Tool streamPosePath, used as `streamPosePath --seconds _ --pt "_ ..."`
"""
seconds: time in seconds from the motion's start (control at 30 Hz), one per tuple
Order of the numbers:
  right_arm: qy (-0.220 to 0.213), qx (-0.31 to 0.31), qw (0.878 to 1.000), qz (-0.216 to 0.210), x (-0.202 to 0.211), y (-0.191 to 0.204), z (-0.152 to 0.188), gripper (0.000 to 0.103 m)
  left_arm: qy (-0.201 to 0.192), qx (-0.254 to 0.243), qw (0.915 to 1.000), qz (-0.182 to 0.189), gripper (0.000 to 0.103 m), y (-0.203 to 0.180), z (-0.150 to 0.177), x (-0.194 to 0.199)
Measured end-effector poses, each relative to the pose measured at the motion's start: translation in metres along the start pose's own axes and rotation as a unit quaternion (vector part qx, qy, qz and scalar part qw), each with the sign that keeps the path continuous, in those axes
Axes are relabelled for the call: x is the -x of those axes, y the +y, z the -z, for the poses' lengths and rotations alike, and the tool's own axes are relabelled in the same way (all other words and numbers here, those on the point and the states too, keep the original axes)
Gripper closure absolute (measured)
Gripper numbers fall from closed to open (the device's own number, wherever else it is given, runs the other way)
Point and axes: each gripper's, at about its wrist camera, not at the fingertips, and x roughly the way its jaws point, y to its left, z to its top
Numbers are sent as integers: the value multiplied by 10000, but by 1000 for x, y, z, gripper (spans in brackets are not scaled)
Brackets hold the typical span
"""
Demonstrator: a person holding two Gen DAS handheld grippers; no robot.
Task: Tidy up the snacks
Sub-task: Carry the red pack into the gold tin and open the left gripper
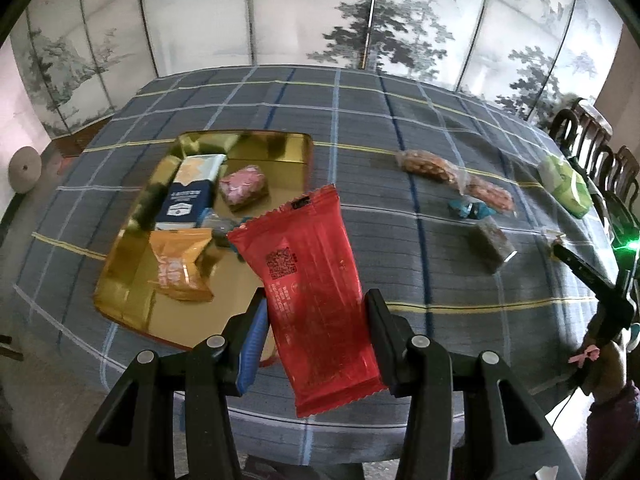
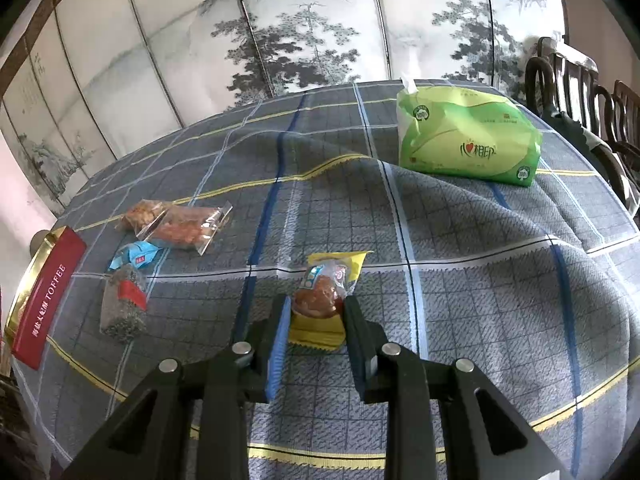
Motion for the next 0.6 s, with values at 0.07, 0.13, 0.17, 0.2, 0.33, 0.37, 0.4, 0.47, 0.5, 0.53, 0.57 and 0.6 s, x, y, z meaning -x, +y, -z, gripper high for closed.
streamPosePath --seconds 0.07,0.13,0.17,0.2,0.33,0.37,0.4,0.47,0.5,0.53,0.57,0.6 --pt "1 -2 10000 -1 0 0 0 76 -17 12 10000 -60 59 4 1 -1" --pt "3 3 10000 4 0 0 0 76 -26 19 9999 -112 59 7 1 -2" --pt "1 9 10000 12 0 1 0 76 -24 27 9999 -132 59 8 1 -3" --pt "0 10 10000 12 0 0 0 76 -23 39 9999 -142 59 9 1 -4" --pt "5 13 10000 18 -1 0 1 76 -23 70 9998 -189 59 15 2 -7" --pt "6 16 10000 21 -1 0 1 76 -27 75 9998 -202 59 16 2 -8" --pt "7 20 10000 24 -1 0 1 76 -27 72 9997 -216 59 17 2 -8" --pt "7 12 10000 16 -1 0 1 76 -25 70 9996 -255 59 19 2 -10" --pt "6 8 10000 15 0 0 1 76 -21 70 9996 -272 59 20 2 -12" --pt "5 10 10000 18 0 0 1 76 -15 69 9996 -285 59 21 2 -13" --pt "5 14 10000 23 0 1 1 76 -1 75 9995 -300 59 22 2 -14" --pt "7 21 10000 30 -1 1 1 76 15 88 9995 -307 59 24 1 -16"
